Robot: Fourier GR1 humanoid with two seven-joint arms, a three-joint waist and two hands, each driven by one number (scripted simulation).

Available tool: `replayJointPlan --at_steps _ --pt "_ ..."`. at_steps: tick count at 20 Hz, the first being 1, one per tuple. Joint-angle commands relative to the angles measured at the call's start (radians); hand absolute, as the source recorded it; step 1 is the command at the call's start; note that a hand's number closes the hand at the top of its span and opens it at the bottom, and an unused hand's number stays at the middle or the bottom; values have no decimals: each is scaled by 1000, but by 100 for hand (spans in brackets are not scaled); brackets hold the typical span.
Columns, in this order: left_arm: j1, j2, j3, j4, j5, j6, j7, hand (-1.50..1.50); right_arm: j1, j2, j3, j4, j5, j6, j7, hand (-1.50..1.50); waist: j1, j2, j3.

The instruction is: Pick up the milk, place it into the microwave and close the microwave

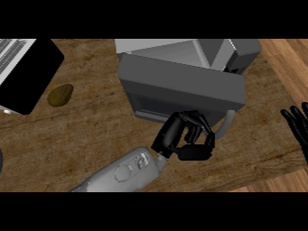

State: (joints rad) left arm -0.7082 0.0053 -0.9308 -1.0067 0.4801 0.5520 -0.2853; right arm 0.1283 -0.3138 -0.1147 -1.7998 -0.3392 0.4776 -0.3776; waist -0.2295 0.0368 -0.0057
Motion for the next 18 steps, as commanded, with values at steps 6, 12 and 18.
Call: replayJointPlan --at_steps 6,12,18 --pt "-130 -5 105 90 158 46 -27 150 -21 -19 15 -58 -91 38 55 -150 -62 27 -2" --pt "-182 -5 186 125 252 45 -103 150 -34 -41 0 -70 -135 38 93 -150 -81 39 -2" --pt "-230 -5 217 200 310 19 -145 150 -58 -65 -9 -107 -177 42 122 -150 -102 45 -2"
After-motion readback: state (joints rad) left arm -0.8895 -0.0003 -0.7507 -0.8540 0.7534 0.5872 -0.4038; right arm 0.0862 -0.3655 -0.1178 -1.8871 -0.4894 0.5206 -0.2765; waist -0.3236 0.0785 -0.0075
